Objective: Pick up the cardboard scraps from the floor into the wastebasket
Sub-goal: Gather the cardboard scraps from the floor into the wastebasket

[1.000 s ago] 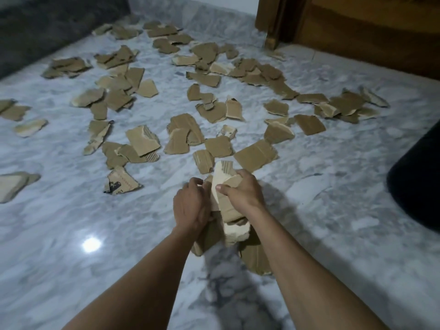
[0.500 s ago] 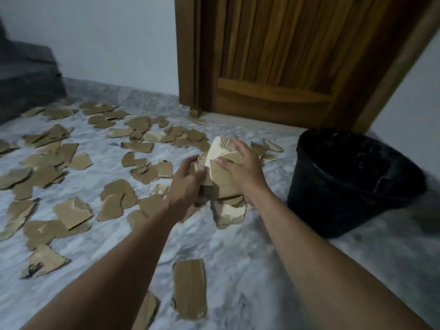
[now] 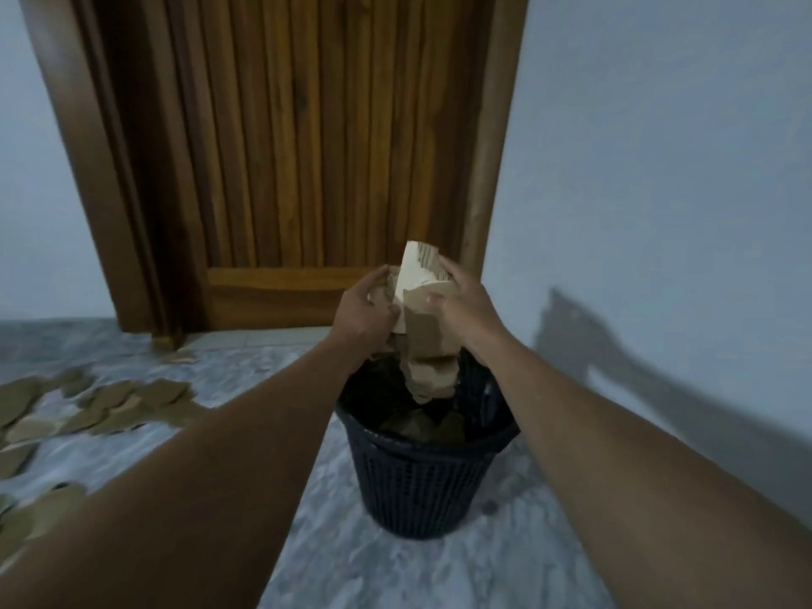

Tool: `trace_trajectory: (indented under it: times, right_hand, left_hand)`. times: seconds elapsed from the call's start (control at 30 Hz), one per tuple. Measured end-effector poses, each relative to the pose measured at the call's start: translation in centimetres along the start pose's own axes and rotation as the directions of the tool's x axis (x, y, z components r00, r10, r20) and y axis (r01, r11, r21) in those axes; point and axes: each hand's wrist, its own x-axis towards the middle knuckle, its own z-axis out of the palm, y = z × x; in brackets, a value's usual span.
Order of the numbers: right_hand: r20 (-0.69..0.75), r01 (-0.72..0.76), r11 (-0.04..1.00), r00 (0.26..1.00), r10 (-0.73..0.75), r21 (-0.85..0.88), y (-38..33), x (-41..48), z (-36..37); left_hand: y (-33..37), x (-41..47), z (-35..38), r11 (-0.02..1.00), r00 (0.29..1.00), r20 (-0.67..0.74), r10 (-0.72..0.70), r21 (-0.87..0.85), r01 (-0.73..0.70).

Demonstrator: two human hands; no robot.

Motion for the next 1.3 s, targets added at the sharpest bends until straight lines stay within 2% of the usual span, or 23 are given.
trace_trajectory:
  times: [0.17,0.27,0.37,0.5,0.6,0.67,0.77,0.87,0.97,1.03,1.1,1.17,1.2,1.27,1.3]
  right_hand:
    - [0.004,-0.139,0.99,0.99,0.139,-0.038,4.7,0.6,-0.8]
    - [-0.031,-0.213,0.975,0.977,0.212,-0.062,5.7,-0.1,-0.6]
    - [-0.052,-0.23,0.967,0.973,0.225,-0.11,5.3,-0.8,0.0]
    - [-0.003,-0.173,0.97,0.984,0.175,-0.17,2.4,-2.8,3.2]
    - [0.064,-0.103,0.973,0.991,0.119,-0.206,0.3,-5.5,7.0]
    - [0.076,-0.045,0.972,0.995,0.064,-0.23,-0.9,-7.6,10.1]
    - [0.12,0.025,0.962,0.993,0.008,-0.272,-2.0,-11.5,15.7]
    - [0.255,0.087,0.94,0.967,-0.001,-0.33,-1.5,-16.1,21.4]
    - [0.419,0.115,0.937,0.907,0.036,-0.33,0.4,-21.6,26.7]
    - [0.541,0.096,0.925,0.831,0.13,-0.368,2.6,-25.5,29.8]
    - [0.676,0.137,0.873,0.692,0.253,-0.467,5.2,-29.4,32.3]
    - [0.757,0.308,0.76,0.556,0.344,-0.572,7.9,-32.9,34.2]
    - [0.775,0.396,0.701,0.518,0.363,-0.593,9.1,-34.3,34.9]
    - [0.783,0.487,0.628,0.502,0.367,-0.606,11.2,-36.5,35.9]
    - [0.773,0.494,0.612,0.523,0.358,-0.618,12.0,-37.1,36.4]
  left_hand:
    - [-3.4,2.3,2.2,0.966,0.999,0.042,-0.015,0.258,0.003]
    - [-4.7,2.5,1.4,0.961,0.995,0.074,-0.07,0.272,0.048]
    - [-5.5,1.9,-1.0,0.959,0.997,0.02,-0.079,0.273,0.071]
    - [-6.3,-2.3,-6.0,0.931,0.976,-0.205,0.071,0.364,0.008]
    - [-7.8,-7.2,-11.1,0.886,0.957,-0.272,0.103,0.462,0.036]
    - [-9.4,-11.2,-15.6,0.819,0.947,-0.296,0.121,0.569,0.073]
    - [-12.9,-17.9,-21.9,0.718,0.924,-0.373,0.088,0.666,0.201]
    - [-17.2,-25.4,-25.6,0.631,0.905,-0.423,-0.037,0.692,0.349]
    - [-21.9,-32.2,-27.4,0.48,0.903,-0.413,-0.118,0.772,0.416]
    - [-24.7,-36.0,-27.9,0.361,0.882,-0.406,-0.24,0.806,0.469]
    - [-26.9,-39.4,-28.1,0.264,0.849,-0.398,-0.348,0.827,0.496]
    - [-28.5,-42.2,-28.4,0.185,0.821,-0.415,-0.393,0.839,0.512]
    - [-29.3,-43.1,-28.9,0.144,0.809,-0.438,-0.393,0.839,0.525]
    - [-30.3,-44.0,-30.1,0.108,0.778,-0.503,-0.376,0.81,0.576]
    - [-30.6,-44.0,-31.0,0.109,0.766,-0.53,-0.363,0.792,0.6]
